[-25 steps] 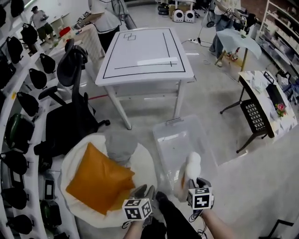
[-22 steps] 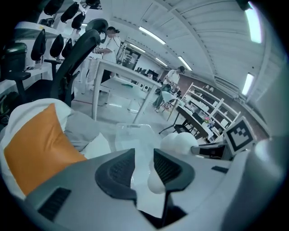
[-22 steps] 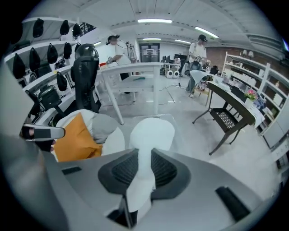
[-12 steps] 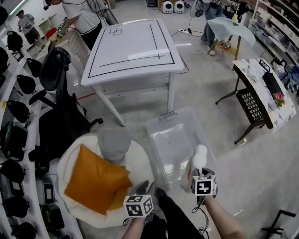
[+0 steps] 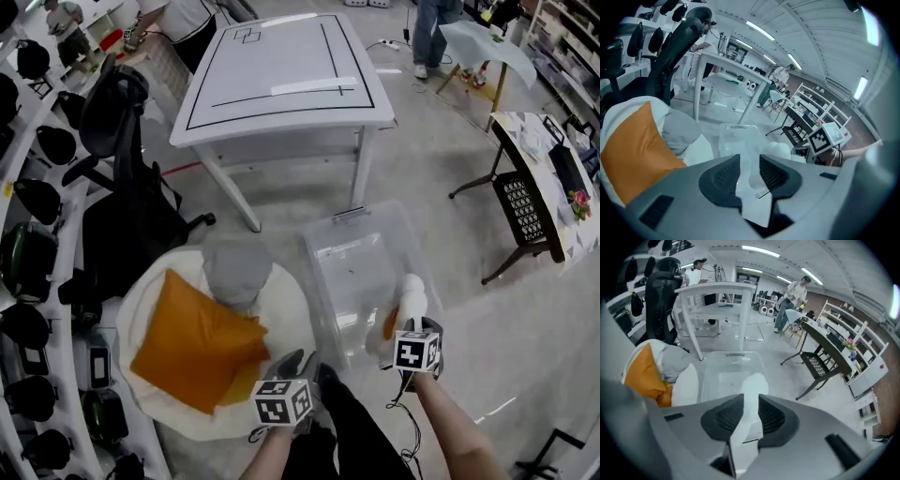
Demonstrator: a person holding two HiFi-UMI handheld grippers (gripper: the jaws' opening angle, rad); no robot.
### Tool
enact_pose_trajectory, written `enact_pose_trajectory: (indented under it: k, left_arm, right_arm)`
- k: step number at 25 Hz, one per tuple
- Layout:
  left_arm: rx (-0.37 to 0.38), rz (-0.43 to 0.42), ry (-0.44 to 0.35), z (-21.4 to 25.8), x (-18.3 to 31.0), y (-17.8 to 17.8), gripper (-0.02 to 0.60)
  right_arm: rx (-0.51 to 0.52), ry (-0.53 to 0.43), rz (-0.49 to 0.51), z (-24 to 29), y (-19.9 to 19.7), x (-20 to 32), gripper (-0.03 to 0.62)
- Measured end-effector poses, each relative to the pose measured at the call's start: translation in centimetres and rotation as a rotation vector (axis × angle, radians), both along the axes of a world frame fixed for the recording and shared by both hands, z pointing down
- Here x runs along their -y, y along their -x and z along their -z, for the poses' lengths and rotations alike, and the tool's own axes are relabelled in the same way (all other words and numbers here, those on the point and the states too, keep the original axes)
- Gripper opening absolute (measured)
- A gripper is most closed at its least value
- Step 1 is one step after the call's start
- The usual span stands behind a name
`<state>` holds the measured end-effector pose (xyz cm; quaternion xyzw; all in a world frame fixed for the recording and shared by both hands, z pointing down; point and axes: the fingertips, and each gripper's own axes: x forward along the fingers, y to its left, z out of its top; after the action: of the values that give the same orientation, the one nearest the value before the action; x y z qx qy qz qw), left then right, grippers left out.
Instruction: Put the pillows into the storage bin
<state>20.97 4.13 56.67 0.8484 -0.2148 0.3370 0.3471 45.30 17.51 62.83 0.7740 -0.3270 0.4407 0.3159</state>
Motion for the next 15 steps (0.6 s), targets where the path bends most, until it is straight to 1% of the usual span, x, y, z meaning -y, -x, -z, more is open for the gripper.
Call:
enact_pose_trajectory:
  k: [2, 4, 8, 11, 15]
  left_arm:
    - [0.003, 0.019, 0.007, -0.1, 0.5, 0.4, 0.128]
    - [0.006, 0.04, 0.013, 0.0, 0.9, 0.9, 0.127]
    - [0.014, 0.1, 0.016, -0.2, 2.0, 2.4, 0.127]
    - [0.025, 0.158, 0.014, -0.8, 3.3, 4.1, 0.127]
    - [0.046, 0.27, 0.018, -1.4, 4.5, 7.4, 0.128]
  right_arm:
    - [-0.017, 0.0, 0.009, 0.1, -0.4, 0.6, 0.097]
    - [-0.007, -0.009, 0.026, 0.4, -0.3, 1.5, 0.1]
    - [-0.005, -0.038, 0.114, 0.6, 0.6, 4.2, 0.1]
    - [0.01, -0.061, 0.211, 0.0, 2.5, 7.6, 0.1]
    - [0.042, -0.092, 0.396, -0.4, 6.9, 12.9, 0.104]
